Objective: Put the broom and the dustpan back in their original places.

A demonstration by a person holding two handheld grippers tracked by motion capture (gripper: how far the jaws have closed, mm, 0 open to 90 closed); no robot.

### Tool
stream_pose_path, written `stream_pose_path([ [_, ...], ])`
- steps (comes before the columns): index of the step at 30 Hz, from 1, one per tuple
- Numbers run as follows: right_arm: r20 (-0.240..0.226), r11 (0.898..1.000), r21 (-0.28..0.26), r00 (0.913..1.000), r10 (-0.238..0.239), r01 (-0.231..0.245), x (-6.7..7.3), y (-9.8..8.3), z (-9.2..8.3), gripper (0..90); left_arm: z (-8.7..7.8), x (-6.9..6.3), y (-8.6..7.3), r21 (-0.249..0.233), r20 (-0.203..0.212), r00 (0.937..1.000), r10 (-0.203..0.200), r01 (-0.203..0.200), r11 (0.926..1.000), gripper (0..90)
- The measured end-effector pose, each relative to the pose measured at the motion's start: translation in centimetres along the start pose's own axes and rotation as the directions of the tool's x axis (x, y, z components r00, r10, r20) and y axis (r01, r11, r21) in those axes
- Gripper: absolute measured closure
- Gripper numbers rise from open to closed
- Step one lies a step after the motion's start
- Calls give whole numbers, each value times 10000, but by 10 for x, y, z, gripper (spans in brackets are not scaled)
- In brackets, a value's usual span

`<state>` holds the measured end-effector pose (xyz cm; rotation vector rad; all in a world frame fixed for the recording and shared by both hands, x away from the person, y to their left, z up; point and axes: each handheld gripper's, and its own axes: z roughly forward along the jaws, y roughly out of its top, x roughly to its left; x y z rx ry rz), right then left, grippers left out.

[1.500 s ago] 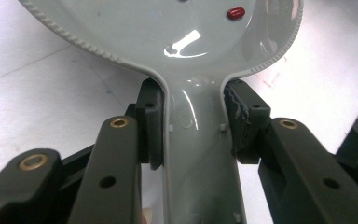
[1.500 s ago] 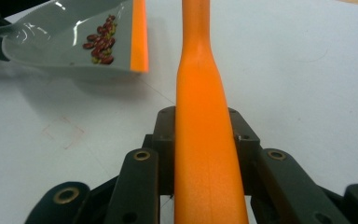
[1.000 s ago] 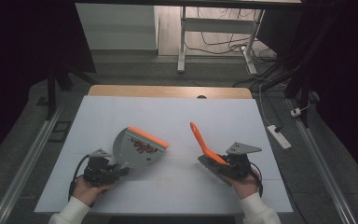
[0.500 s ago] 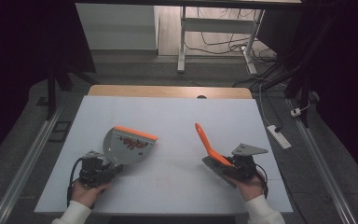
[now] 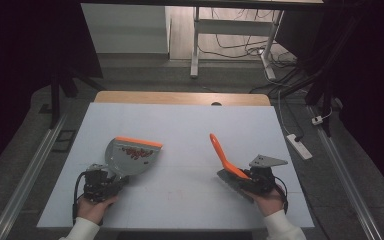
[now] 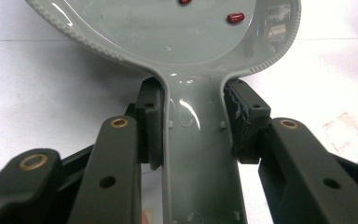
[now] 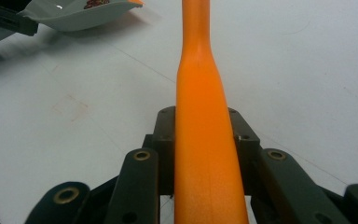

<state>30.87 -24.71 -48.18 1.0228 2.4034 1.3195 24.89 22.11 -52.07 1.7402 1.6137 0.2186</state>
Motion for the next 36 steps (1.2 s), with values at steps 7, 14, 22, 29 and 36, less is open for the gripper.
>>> stream_pose_path([
  [7, 17, 10000, 51, 10000, 46, -46, -1, -1, 1, 703, 2, 1, 0, -99, -254, 9994, -221, 218, 9997, 612],
  [14, 152, 9983, 435, 9991, 393, -399, -8, -5, 9, 703, 6, 4, 0, 32, -342, 9987, -373, 374, 9993, 611],
  [22, 369, 9962, 555, 9972, 658, -678, -19, -7, 12, 702, 12, 4, 0, 219, -365, 9985, -407, 415, 9989, 609],
  [29, 565, 9952, 584, 9956, 746, -779, -30, -7, 13, 688, 14, 3, -1, 347, -324, 9990, -309, 320, 9989, 592],
  [36, 1131, 9953, 817, 9926, 435, -529, -36, -6, 16, 581, 10, 3, -2, 335, -350, 9994, -64, 76, 9994, 406],
])
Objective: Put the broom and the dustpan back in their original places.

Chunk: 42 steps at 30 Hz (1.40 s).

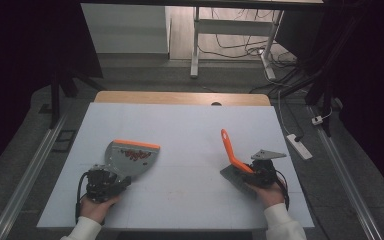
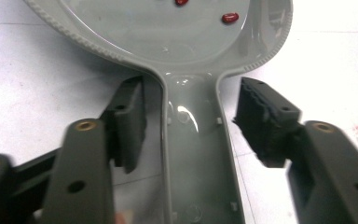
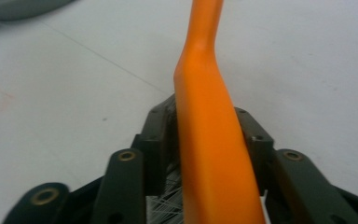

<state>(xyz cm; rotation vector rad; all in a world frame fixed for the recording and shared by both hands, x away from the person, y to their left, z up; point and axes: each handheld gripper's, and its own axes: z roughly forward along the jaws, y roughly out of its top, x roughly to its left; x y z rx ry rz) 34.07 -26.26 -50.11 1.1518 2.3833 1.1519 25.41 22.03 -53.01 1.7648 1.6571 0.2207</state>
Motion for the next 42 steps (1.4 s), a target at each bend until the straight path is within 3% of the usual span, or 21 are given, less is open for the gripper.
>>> stream_pose_path([
  [9, 238, 9993, 291, 9995, 209, -216, -10, 0, 5, 500, -11, 7, 0, -305, -378, 9991, 168, -179, 9994, 289],
  [20, 726, 9979, 551, 9969, 291, -331, -16, -2, 10, 425, -17, 12, 1, -456, -50, 9988, 479, -481, 9978, 260],
  [30, 1036, 9999, 147, 9946, 10, -25, -14, -1, 2, 439, -23, 12, 2, -680, -42, 9975, 711, -712, 9951, 263],
  [34, 950, 9998, -120, 9954, -134, 146, -11, 0, -4, 449, -27, 10, 2, -860, 13, 9929, 1191, -1186, 9892, 283],
  [42, 283, 9964, -427, 9970, -718, 730, -2, 0, -13, 461, -25, 2, 4, -1113, 653, 9761, 2071, -1991, 9736, 299],
])
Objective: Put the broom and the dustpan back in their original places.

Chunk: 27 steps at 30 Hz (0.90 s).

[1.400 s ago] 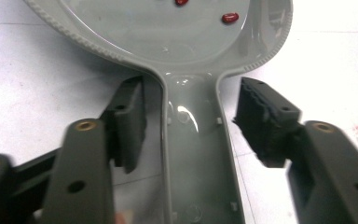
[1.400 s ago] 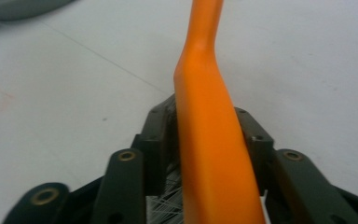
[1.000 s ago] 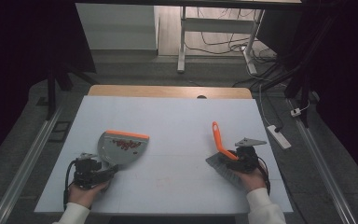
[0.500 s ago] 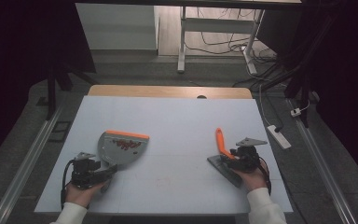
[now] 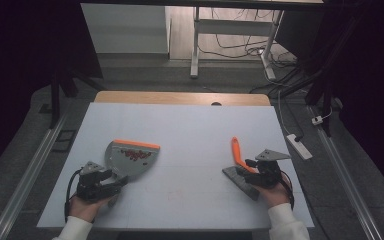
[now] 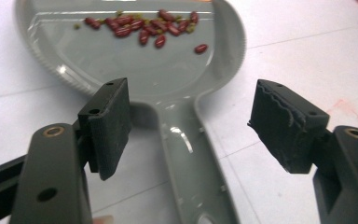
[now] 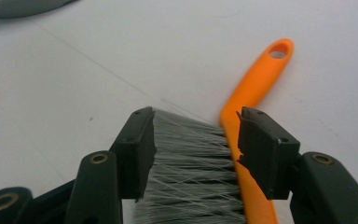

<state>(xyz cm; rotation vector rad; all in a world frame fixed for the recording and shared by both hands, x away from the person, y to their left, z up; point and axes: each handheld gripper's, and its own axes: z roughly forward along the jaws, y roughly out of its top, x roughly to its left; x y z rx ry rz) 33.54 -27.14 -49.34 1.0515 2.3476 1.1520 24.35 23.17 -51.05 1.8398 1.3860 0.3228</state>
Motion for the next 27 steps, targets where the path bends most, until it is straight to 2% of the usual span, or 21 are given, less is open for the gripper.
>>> stream_pose_path([
  [2, -152, 9998, 0, 9997, -183, 183, 3, -1, 0, 463, 3, -2, 2, 10, 224, 9993, 300, -301, 9995, 306],
  [5, -343, 9990, 35, 9984, -443, 444, 7, -1, 0, 463, 7, -3, 5, 47, 630, 9966, 526, -530, 9986, 310],
  [7, -427, 9980, 94, 9971, -627, 632, 10, -2, 0, 464, 11, -4, 7, 126, 734, 9948, 707, -719, 9973, 311],
  [11, -519, 9954, 150, 9943, -935, 944, 15, -3, 0, 465, 16, -5, 12, 225, 1004, 9882, 1153, -1181, 9927, 321],
  [16, -605, 9941, 67, 9923, -1077, 1083, 16, -3, 0, 465, 21, -8, 15, 373, 1378, 9779, 1571, -1636, 9858, 322],
  [20, -630, 9925, -133, 9905, -1219, 1213, 16, -3, -2, 465, 23, -8, 15, 449, 1569, 9727, 1711, -1801, 9826, 323],
  [27, -630, 9916, -160, 9897, -1289, 1281, 16, -3, -2, 465, 23, -9, 14, 478, 1533, 9723, 1763, -1855, 9815, 324],
])
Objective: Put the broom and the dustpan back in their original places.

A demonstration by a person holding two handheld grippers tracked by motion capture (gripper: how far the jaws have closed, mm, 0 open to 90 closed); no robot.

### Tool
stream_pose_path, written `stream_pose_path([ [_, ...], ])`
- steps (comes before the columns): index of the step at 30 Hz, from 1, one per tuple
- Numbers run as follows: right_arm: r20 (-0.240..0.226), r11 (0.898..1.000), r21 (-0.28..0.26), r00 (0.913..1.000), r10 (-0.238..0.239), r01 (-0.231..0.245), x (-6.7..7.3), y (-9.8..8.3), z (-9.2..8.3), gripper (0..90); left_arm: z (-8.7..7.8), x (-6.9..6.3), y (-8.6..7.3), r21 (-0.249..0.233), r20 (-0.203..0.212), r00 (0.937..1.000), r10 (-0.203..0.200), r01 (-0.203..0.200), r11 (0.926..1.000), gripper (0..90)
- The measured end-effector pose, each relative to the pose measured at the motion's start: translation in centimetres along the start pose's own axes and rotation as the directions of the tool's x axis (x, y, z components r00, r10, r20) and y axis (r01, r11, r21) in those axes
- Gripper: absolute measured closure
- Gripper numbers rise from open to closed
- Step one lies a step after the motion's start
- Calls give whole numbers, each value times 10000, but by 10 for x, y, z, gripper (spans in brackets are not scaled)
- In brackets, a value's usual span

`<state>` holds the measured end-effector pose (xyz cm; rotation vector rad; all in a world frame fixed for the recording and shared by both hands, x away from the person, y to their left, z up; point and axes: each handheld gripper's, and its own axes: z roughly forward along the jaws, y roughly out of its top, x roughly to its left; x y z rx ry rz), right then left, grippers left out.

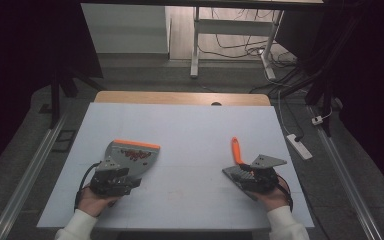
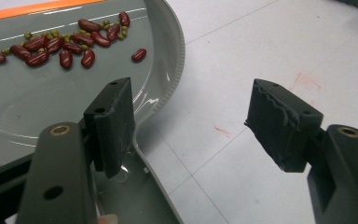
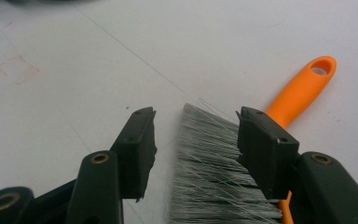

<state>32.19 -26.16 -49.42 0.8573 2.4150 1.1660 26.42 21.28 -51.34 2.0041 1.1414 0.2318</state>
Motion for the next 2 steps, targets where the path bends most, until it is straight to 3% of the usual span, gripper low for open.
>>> stream_pose_path([
  [2, -4, 10000, -8, 10000, -9, 9, 0, 0, 0, 464, 0, 0, 0, 13, -20, 10000, -5, 5, 10000, 324],
])
